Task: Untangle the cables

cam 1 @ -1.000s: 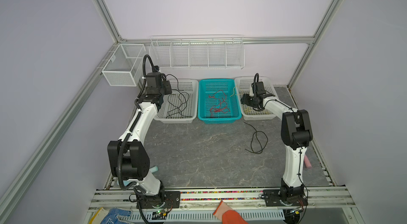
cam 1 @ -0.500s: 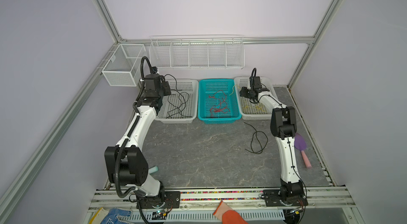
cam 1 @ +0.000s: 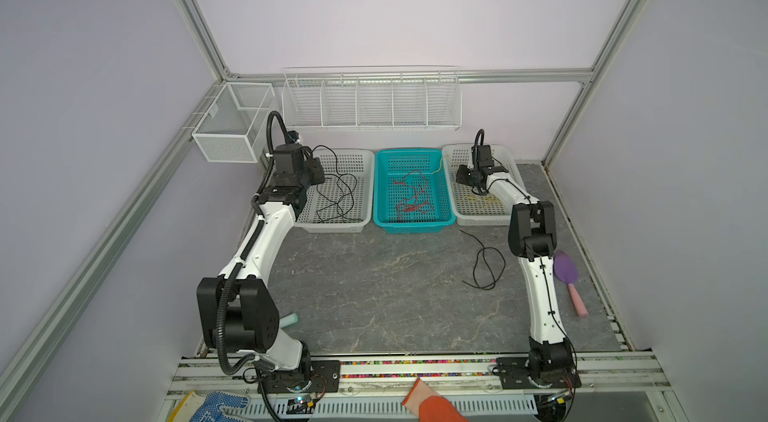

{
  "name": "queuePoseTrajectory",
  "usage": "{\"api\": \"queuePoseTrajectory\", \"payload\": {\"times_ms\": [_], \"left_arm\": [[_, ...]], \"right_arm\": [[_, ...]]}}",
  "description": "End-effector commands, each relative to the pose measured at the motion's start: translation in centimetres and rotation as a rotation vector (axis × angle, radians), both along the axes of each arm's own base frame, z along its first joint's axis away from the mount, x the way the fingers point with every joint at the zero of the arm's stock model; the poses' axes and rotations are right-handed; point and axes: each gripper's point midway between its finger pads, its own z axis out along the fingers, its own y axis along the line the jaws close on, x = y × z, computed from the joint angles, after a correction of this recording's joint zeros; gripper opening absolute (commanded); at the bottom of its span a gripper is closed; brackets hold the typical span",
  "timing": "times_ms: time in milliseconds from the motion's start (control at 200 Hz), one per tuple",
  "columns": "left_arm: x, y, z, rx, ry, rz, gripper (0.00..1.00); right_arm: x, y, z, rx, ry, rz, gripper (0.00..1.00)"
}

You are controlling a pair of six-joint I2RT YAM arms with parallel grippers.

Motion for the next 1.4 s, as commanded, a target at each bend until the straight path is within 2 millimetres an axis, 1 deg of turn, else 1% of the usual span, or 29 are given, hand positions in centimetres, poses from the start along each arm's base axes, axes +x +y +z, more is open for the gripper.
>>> {"api": "queuePoseTrajectory", "payload": {"times_ms": [0, 105, 195, 270, 335, 405, 495, 610, 705, 835, 890, 965, 1065, 1125, 1230, 1305, 1380, 1395], "left_arm": [[0.1, 0.0, -2.3, -0.009, 0.057, -0.004, 0.0], [0.4, 0.0, -3.1, -0.005, 0.079, -0.001, 0.0], [0.5, 0.0, -3.7, -0.002, 0.095, -0.001, 0.0], [0.6, 0.0, -4.4, -0.001, 0.112, -0.001, 0.0], [0.7, 0.0, -4.9, 0.002, 0.126, 0.0, 0.0], [0.7, 0.2, -5.7, 0.016, 0.144, 0.009, 0.0], [0.8, 0.6, -6.6, 0.036, 0.168, 0.024, 0.0], [1.0, 0.6, -7.3, 0.04, 0.193, 0.027, 0.0], [1.3, 0.4, -7.6, 0.03, 0.207, 0.02, 0.0], [1.3, 0.2, -7.7, 0.021, 0.221, 0.013, 0.0], [1.2, 0.1, -7.6, 0.019, 0.225, 0.01, 0.0], [1.2, 0.1, -7.7, 0.018, 0.232, 0.011, 0.0], [1.2, 0.0, -7.8, 0.01, 0.243, 0.006, 0.0], [1.2, -0.1, -7.9, 0.009, 0.248, 0.003, 0.0], [1.2, -0.1, -7.7, 0.007, 0.248, 0.003, 0.01], [1.1, -0.3, -7.4, -0.002, 0.247, -0.004, 0.07], [0.9, -0.4, -6.5, -0.017, 0.232, -0.008, 0.11], [0.8, -0.4, -6.2, -0.02, 0.223, -0.009, 0.12]], "right_arm": [[-0.2, -2.8, 4.0, 0.007, -0.07, -0.072, 0.08], [-0.5, -2.3, 6.7, 0.052, -0.134, -0.049, 0.07], [-0.6, -1.1, 8.6, 0.134, -0.181, -0.002, 0.07], [-0.7, -0.3, 9.2, 0.17, -0.193, 0.026, 0.07], [-0.8, 0.1, 9.4, 0.192, -0.187, 0.037, 0.07], [-1.2, 0.0, 10.5, 0.219, -0.229, 0.032, 0.07], [-2.2, -1.1, 11.8, 0.197, -0.236, -0.018, 0.07], [-3.8, -3.1, 11.3, 0.164, -0.151, -0.092, 0.07], [-5.0, -4.5, 9.7, 0.142, -0.075, -0.148, 0.07], [-6.1, -6.2, 7.4, 0.057, 0.012, -0.212, 0.07], [-6.6, -6.7, 6.8, 0.031, 0.044, -0.225, 0.07], [-7.0, -6.7, 6.3, 0.03, 0.07, -0.232, 0.07], [-7.3, -7.1, 5.8, 0.011, 0.098, -0.252, 0.13], [-7.3, -7.2, 5.9, 0.008, 0.099, -0.255, 0.16], [-6.8, -6.7, 6.9, 0.026, 0.085, -0.226, 0.31], [-7.0, -6.8, 8.0, 0.019, 0.072, -0.227, 0.4], [-7.2, -6.8, 9.4, 0.027, 0.038, -0.228, 0.44], [-7.2, -6.8, 10.0, 0.035, 0.021, -0.226, 0.45]]}}
